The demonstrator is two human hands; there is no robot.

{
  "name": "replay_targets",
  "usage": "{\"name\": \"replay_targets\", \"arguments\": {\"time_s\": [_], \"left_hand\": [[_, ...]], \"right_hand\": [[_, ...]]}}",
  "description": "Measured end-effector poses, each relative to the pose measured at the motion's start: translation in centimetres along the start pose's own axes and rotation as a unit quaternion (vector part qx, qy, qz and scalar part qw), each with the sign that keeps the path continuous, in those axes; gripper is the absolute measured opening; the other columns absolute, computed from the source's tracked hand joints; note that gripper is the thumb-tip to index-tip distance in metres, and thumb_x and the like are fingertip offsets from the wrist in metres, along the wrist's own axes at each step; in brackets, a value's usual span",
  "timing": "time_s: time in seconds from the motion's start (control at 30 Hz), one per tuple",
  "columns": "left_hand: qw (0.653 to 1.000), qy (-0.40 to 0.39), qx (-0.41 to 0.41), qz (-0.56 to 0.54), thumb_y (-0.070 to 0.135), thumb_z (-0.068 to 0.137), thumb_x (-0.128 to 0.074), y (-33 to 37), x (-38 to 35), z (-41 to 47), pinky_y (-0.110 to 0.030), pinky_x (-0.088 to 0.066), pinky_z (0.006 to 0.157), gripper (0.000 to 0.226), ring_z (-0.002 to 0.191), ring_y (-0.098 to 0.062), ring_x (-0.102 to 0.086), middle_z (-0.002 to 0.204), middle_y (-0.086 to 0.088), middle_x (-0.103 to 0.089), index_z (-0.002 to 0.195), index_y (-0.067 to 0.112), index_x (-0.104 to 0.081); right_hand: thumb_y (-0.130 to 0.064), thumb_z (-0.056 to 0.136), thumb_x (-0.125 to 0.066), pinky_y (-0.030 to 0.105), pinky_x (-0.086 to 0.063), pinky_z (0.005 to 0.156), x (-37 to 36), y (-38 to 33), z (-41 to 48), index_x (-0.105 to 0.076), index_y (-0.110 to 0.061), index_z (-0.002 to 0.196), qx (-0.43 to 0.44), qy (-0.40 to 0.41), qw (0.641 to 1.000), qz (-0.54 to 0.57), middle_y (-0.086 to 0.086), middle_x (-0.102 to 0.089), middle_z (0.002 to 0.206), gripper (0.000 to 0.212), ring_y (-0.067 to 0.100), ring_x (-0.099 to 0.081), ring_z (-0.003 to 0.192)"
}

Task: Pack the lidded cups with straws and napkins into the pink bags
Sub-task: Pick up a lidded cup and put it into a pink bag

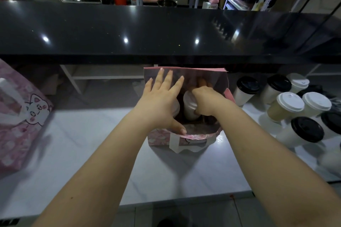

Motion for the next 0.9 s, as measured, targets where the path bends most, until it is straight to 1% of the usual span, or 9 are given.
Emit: {"name": "replay_targets", "arguments": {"time_s": [0.07,0.17,0.23,0.37,0.47,0.67,0.77,0.83,0.9], "left_hand": [[1.000,0.008,0.001,-0.001,0.075,0.052,-0.076,-0.1,-0.1,-0.1,-0.048,0.012,0.116,0.144,0.144,-0.028,0.031,0.161,-0.007,0.020,0.153,0.029,0.015],[1.000,0.011,0.003,0.001,0.078,0.052,-0.074,-0.2,-0.4,-0.1,-0.049,0.012,0.116,0.143,0.144,-0.028,0.030,0.162,-0.006,0.020,0.152,0.030,0.016],[1.000,0.010,0.005,0.003,0.079,0.051,-0.073,-0.2,-0.7,-0.1,-0.050,0.012,0.116,0.142,0.144,-0.029,0.030,0.162,-0.005,0.019,0.151,0.032,0.017],[1.000,0.018,0.017,0.004,0.081,0.051,-0.071,-0.4,-0.9,-0.3,-0.054,0.011,0.117,0.141,0.144,-0.029,0.030,0.162,-0.005,0.018,0.150,0.036,0.019],[0.999,0.019,0.026,0.004,0.083,0.051,-0.069,-0.6,-0.9,-0.2,-0.054,0.010,0.118,0.140,0.144,-0.028,0.031,0.162,-0.006,0.018,0.149,0.038,0.021],[0.999,0.021,0.030,0.010,0.085,0.053,-0.066,-0.5,-1.0,-0.1,-0.053,0.010,0.117,0.136,0.144,-0.029,0.030,0.162,-0.006,0.016,0.149,0.038,0.019],[0.999,0.029,0.030,0.011,0.082,0.059,-0.065,0.0,-0.7,-0.1,-0.055,0.004,0.119,0.128,0.146,-0.031,0.025,0.163,-0.007,0.010,0.151,0.037,0.013],[0.999,0.041,0.035,0.005,0.077,0.067,-0.064,0.2,-0.3,-0.1,-0.055,-0.001,0.120,0.118,0.147,-0.033,0.020,0.164,-0.007,0.005,0.152,0.037,0.008],[0.997,0.060,0.044,0.009,0.068,0.079,-0.061,0.4,0.5,0.0,-0.053,-0.007,0.120,0.103,0.149,-0.035,0.012,0.164,-0.009,-0.001,0.154,0.034,0.002]], "right_hand": [[-0.013,0.080,-0.070,0.041,-0.045,0.097,-0.5,0.1,-0.4,-0.031,-0.024,0.147,0.011,-0.003,1.000,-0.001,0.015,-0.022,0.145,0.079,0.039,-0.037,0.126],[-0.016,0.081,-0.070,0.045,-0.038,0.105,-1.5,0.0,-0.8,-0.016,-0.029,0.153,0.028,-0.010,0.999,0.018,0.012,-0.015,0.150,0.091,0.040,-0.024,0.135],[-0.027,0.083,-0.070,0.046,-0.032,0.110,-2.3,0.1,-1.0,-0.004,-0.032,0.154,0.035,-0.022,0.999,0.032,0.008,-0.005,0.157,0.097,0.038,-0.015,0.141],[-0.056,0.092,-0.048,0.041,0.001,0.120,-4.6,0.3,-1.1,0.015,-0.040,0.150,0.047,-0.066,0.996,0.039,-0.002,0.022,0.160,0.087,0.020,0.015,0.148],[-0.063,0.094,-0.036,0.040,0.011,0.117,-6.0,0.5,-1.2,0.022,-0.039,0.148,0.044,-0.087,0.995,0.037,-0.006,0.030,0.157,0.083,0.014,0.025,0.145],[-0.060,0.097,-0.026,0.043,0.015,0.118,-7.4,0.7,-1.7,0.026,-0.034,0.147,0.028,-0.112,0.991,0.063,-0.007,0.036,0.154,0.077,0.013,0.031,0.142],[-0.064,0.096,-0.027,0.044,0.013,0.118,-7.1,0.8,-1.6,0.025,-0.035,0.148,0.026,-0.123,0.990,0.063,-0.007,0.035,0.154,0.079,0.014,0.029,0.143],[-0.067,0.093,-0.031,0.047,0.005,0.119,-5.8,0.8,-1.6,0.016,-0.037,0.151,0.031,-0.123,0.990,0.066,-0.007,0.026,0.158,0.080,0.018,0.020,0.147],[-0.062,0.092,-0.043,0.049,-0.017,0.117,-3.2,1.0,-1.6,-0.006,-0.040,0.152,0.027,-0.091,0.989,0.112,-0.003,-0.002,0.163,0.074,0.024,-0.009,0.148]]}}
Point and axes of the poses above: each hand's wrist, its own z-axis towards the middle knuckle, its own x-axis out of the back of the hand, y = z × x, the point moved 9 cm from there along z, towards the middle knuckle
